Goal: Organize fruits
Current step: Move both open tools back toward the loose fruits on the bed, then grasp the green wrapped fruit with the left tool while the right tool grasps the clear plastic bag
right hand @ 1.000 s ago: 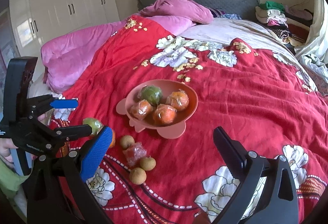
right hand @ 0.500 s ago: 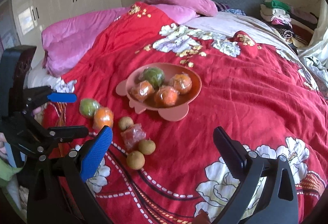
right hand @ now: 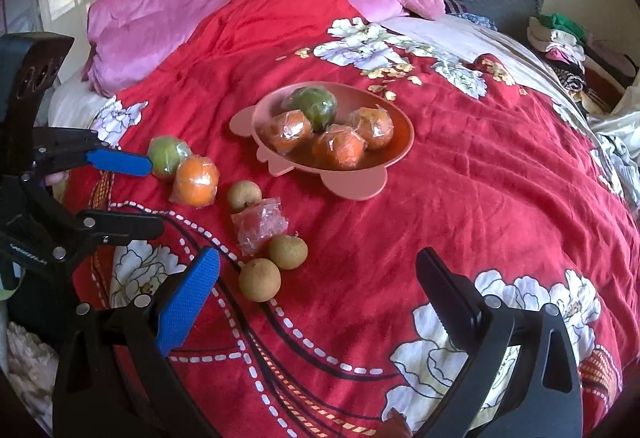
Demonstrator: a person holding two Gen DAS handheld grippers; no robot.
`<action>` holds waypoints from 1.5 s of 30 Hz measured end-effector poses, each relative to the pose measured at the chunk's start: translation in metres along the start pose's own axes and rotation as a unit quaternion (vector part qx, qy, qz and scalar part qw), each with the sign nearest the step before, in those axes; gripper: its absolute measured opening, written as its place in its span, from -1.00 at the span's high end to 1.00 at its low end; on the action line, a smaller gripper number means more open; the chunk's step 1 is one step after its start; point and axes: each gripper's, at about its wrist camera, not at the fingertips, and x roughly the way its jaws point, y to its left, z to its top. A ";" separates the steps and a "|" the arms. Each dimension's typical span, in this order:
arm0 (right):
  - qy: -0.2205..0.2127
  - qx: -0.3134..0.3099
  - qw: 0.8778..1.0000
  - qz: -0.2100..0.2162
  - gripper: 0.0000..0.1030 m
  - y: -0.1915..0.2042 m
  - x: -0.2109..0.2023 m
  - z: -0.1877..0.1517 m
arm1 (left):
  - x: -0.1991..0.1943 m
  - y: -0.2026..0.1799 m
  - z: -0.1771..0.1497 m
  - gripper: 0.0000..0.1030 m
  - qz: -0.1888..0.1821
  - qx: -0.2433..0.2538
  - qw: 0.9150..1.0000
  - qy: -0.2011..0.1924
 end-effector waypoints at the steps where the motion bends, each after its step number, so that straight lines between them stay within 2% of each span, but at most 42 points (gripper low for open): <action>1: 0.001 -0.003 1.000 0.000 -0.91 0.001 0.000 0.000 | 0.000 0.002 -0.001 -0.26 0.002 -0.002 1.000 0.000; 13: 0.012 -0.043 0.999 0.013 -0.87 0.020 0.015 0.011 | -0.006 0.022 -0.005 -0.21 0.012 -0.021 1.000 -0.006; 17: 0.018 -0.057 0.998 0.017 -0.61 0.025 0.021 0.016 | -0.005 0.033 -0.004 -0.21 0.029 -0.030 0.999 -0.007; 27: 0.036 -0.083 0.996 0.026 -0.19 0.032 0.033 0.024 | 0.005 0.052 0.000 -0.20 0.040 -0.041 0.998 -0.003; 30: 0.043 -0.092 0.994 0.029 -0.13 0.034 0.037 0.025 | 0.007 0.055 0.001 -0.13 0.040 -0.040 0.998 -0.003; 38: 0.070 -0.117 0.990 0.028 0.11 0.044 0.056 0.021 | 0.010 0.059 0.003 -0.13 0.034 -0.045 0.998 -0.006; 45: 0.062 -0.121 0.990 0.030 0.30 0.045 0.058 0.021 | 0.016 0.059 0.007 -0.12 0.030 -0.047 0.998 -0.006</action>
